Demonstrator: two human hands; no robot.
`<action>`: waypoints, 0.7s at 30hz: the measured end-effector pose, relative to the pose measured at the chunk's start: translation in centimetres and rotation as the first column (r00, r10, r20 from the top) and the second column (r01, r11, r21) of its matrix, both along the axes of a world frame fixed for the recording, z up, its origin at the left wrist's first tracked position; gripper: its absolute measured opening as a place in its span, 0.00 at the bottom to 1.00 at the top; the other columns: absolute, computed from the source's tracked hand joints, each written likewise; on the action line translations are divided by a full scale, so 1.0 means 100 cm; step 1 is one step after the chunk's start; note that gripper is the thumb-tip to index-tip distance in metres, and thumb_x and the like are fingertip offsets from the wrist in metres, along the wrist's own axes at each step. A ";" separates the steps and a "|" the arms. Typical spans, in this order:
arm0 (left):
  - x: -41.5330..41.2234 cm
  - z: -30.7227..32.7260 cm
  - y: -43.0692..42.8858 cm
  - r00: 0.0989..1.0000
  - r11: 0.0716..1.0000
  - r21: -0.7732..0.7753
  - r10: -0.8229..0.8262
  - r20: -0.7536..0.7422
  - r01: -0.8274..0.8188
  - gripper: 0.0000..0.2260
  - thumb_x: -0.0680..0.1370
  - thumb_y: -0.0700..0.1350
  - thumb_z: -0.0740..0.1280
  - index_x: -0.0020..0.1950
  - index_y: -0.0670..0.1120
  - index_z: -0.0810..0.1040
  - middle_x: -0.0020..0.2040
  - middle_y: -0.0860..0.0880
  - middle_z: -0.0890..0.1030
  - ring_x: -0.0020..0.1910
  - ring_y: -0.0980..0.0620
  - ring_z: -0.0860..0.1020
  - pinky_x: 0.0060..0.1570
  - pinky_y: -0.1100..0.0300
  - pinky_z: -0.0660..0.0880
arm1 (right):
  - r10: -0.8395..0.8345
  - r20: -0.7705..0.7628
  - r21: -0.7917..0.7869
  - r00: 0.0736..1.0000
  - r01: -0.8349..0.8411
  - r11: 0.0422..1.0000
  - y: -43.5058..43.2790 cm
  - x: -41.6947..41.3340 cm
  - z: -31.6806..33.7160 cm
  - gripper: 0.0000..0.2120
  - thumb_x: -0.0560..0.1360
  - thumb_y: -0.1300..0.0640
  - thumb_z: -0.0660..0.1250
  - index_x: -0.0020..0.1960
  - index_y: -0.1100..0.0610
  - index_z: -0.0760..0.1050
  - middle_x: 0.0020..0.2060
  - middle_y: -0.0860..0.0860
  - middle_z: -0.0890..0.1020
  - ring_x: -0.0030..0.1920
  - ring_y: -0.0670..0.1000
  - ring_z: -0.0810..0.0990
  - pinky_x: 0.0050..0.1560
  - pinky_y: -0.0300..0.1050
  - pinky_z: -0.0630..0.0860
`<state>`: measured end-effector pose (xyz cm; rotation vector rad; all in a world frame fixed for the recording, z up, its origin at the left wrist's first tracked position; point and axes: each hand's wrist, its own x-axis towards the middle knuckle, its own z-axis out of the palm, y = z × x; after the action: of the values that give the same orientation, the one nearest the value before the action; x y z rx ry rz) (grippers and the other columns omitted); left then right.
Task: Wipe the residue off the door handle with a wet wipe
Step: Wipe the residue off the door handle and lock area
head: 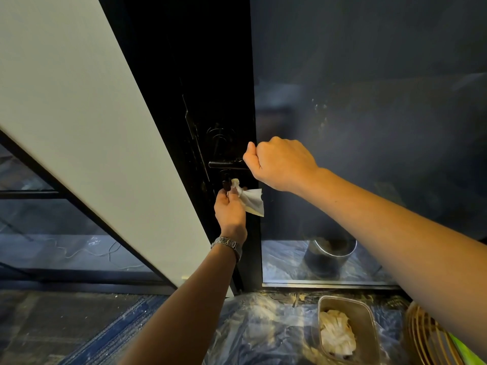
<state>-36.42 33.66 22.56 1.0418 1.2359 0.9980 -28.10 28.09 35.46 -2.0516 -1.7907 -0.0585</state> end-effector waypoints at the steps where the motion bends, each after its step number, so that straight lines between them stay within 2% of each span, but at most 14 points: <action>1: -0.001 -0.001 0.000 1.000 1.000 0.003 -0.009 0.007 0.009 0.15 0.80 0.46 0.57 0.62 0.39 0.71 0.56 0.43 0.77 0.55 0.49 0.75 0.56 0.56 0.72 | 0.002 0.001 0.001 1.000 -0.002 1.000 0.000 0.000 0.000 0.28 0.82 0.52 0.48 0.25 0.58 0.67 0.19 0.50 0.67 0.22 0.51 0.68 0.27 0.42 0.67; 4: -0.004 -0.001 0.004 0.998 0.997 0.052 -0.060 -0.010 0.061 0.15 0.77 0.53 0.61 0.53 0.41 0.74 0.50 0.45 0.79 0.50 0.50 0.77 0.52 0.54 0.75 | 0.002 -0.006 -0.006 1.000 -0.002 1.000 0.000 -0.001 0.000 0.28 0.82 0.52 0.48 0.25 0.58 0.67 0.19 0.50 0.68 0.22 0.51 0.68 0.27 0.42 0.67; 6: -0.006 0.001 0.009 0.994 0.993 0.087 -0.077 -0.082 0.084 0.20 0.75 0.58 0.63 0.54 0.42 0.76 0.48 0.46 0.80 0.48 0.50 0.78 0.49 0.55 0.76 | -0.002 -0.008 -0.012 1.000 0.002 1.000 0.000 -0.001 0.000 0.28 0.82 0.53 0.48 0.24 0.58 0.65 0.19 0.50 0.67 0.21 0.50 0.66 0.26 0.42 0.65; 9: -0.011 0.001 0.012 0.977 0.988 0.129 -0.055 -0.207 0.083 0.17 0.77 0.53 0.61 0.58 0.42 0.76 0.50 0.45 0.81 0.49 0.49 0.78 0.45 0.59 0.74 | -0.002 -0.012 -0.011 1.000 0.002 1.000 -0.001 -0.001 0.002 0.28 0.82 0.53 0.48 0.24 0.58 0.65 0.19 0.50 0.67 0.21 0.51 0.66 0.27 0.43 0.67; 12: -0.015 -0.002 0.012 0.978 0.984 0.128 -0.097 -0.187 0.122 0.15 0.79 0.49 0.59 0.61 0.42 0.73 0.52 0.45 0.81 0.50 0.48 0.79 0.42 0.62 0.75 | -0.002 0.000 -0.008 1.000 0.002 1.000 -0.002 -0.001 0.002 0.28 0.82 0.52 0.48 0.24 0.58 0.66 0.19 0.50 0.67 0.21 0.50 0.67 0.27 0.43 0.66; 14: -0.017 -0.004 0.011 0.983 0.989 0.096 -0.093 -0.157 0.109 0.15 0.80 0.47 0.58 0.62 0.42 0.72 0.54 0.43 0.80 0.53 0.46 0.79 0.48 0.58 0.75 | 0.000 0.004 -0.008 1.000 0.000 1.000 -0.001 -0.001 0.002 0.28 0.82 0.52 0.48 0.25 0.58 0.66 0.19 0.50 0.68 0.22 0.50 0.67 0.27 0.42 0.66; 16: -0.017 -0.004 0.013 0.989 0.994 0.078 -0.063 -0.134 0.074 0.14 0.80 0.48 0.58 0.60 0.42 0.73 0.53 0.42 0.79 0.52 0.44 0.78 0.50 0.54 0.74 | 0.000 0.009 -0.004 1.000 0.000 1.000 -0.001 -0.001 0.001 0.29 0.82 0.52 0.48 0.24 0.58 0.66 0.19 0.50 0.68 0.22 0.50 0.67 0.26 0.42 0.66; 21: -0.023 0.002 0.013 0.999 0.999 0.046 0.012 -0.051 -0.009 0.13 0.78 0.52 0.61 0.55 0.44 0.74 0.48 0.44 0.78 0.46 0.48 0.77 0.47 0.53 0.75 | 0.005 0.009 0.002 1.000 -0.005 1.000 0.000 -0.001 0.000 0.28 0.82 0.52 0.48 0.25 0.59 0.67 0.20 0.50 0.69 0.23 0.52 0.69 0.28 0.43 0.68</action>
<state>-38.75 34.97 22.76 1.1032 1.2663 1.0174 -28.17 28.09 35.51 -2.0479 -1.8005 -0.0684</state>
